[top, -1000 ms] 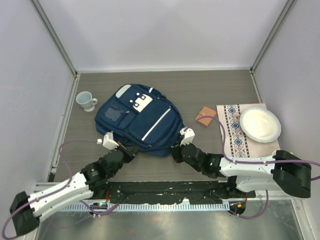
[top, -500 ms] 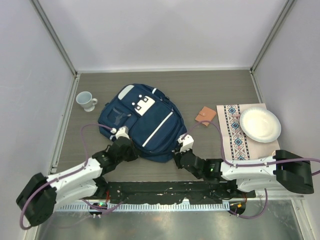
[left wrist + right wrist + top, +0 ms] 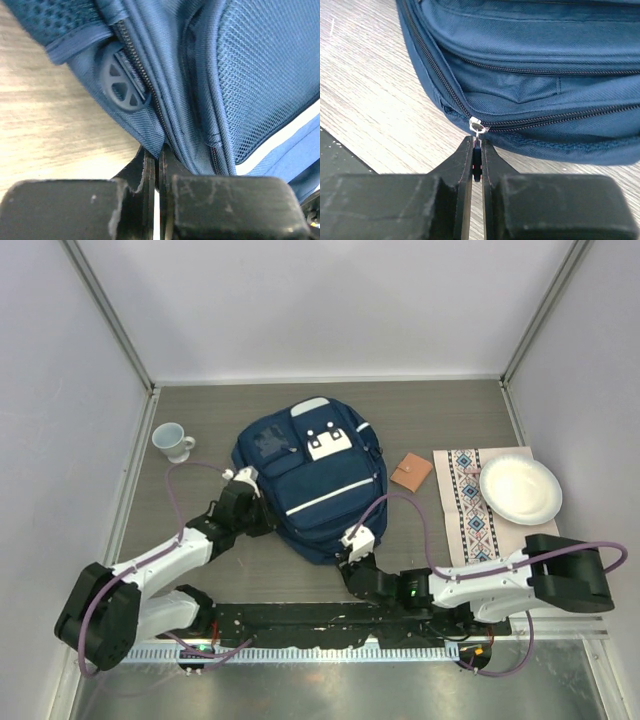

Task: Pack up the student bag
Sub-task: Zip the student bag at the center of the board.

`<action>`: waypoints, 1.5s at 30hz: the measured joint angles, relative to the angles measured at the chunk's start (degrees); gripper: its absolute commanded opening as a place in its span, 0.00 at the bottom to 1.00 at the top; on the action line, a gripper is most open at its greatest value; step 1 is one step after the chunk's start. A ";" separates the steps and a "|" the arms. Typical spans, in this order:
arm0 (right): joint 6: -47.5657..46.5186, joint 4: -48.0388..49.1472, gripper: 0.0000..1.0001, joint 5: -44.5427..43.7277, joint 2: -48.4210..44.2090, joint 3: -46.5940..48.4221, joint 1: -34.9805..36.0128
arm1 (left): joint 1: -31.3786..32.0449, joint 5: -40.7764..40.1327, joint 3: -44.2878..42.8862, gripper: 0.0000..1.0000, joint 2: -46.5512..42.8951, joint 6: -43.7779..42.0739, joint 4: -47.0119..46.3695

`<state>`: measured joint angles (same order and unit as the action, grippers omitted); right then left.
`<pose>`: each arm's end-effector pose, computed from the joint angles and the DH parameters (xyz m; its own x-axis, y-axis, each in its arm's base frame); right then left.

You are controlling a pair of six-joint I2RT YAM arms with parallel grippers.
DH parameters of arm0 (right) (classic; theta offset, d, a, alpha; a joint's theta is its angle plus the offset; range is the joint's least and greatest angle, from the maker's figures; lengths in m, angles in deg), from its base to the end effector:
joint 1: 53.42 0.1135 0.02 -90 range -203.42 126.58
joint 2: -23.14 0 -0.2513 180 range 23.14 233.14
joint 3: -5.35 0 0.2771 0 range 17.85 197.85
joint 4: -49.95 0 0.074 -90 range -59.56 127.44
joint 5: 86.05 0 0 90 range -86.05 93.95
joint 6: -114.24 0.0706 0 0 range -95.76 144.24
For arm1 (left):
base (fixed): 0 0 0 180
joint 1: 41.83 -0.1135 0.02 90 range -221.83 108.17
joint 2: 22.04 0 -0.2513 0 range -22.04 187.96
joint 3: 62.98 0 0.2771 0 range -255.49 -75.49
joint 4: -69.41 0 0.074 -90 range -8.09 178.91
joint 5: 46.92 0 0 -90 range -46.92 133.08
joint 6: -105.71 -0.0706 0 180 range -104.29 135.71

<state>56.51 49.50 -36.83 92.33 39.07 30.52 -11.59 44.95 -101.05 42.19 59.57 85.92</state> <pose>0.0733 0.2533 0.1128 -0.4246 -0.1698 -0.8893 -0.5564 0.8238 0.1084 0.2284 -0.1358 0.1197 -0.7853 -0.3438 -0.5148 -0.0278 0.8504 -0.5254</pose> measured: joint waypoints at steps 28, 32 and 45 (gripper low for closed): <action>-2.62 7.67 0.01 11.34 10.75 5.79 -8.44 | 16.37 -14.19 13.79 0.86 -26.75 28.59 -1.14; -2.62 7.69 0.01 11.41 10.75 5.79 -8.44 | 23.10 -19.10 14.40 0.82 -20.70 32.83 -4.72; -2.82 8.37 0.01 11.93 9.97 5.22 -8.66 | 29.00 -27.21 13.84 0.07 -3.52 36.68 -18.80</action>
<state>53.69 57.87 -24.89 102.29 44.29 21.87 17.41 17.74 -87.21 38.67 96.24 67.13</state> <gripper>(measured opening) 0.132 0.286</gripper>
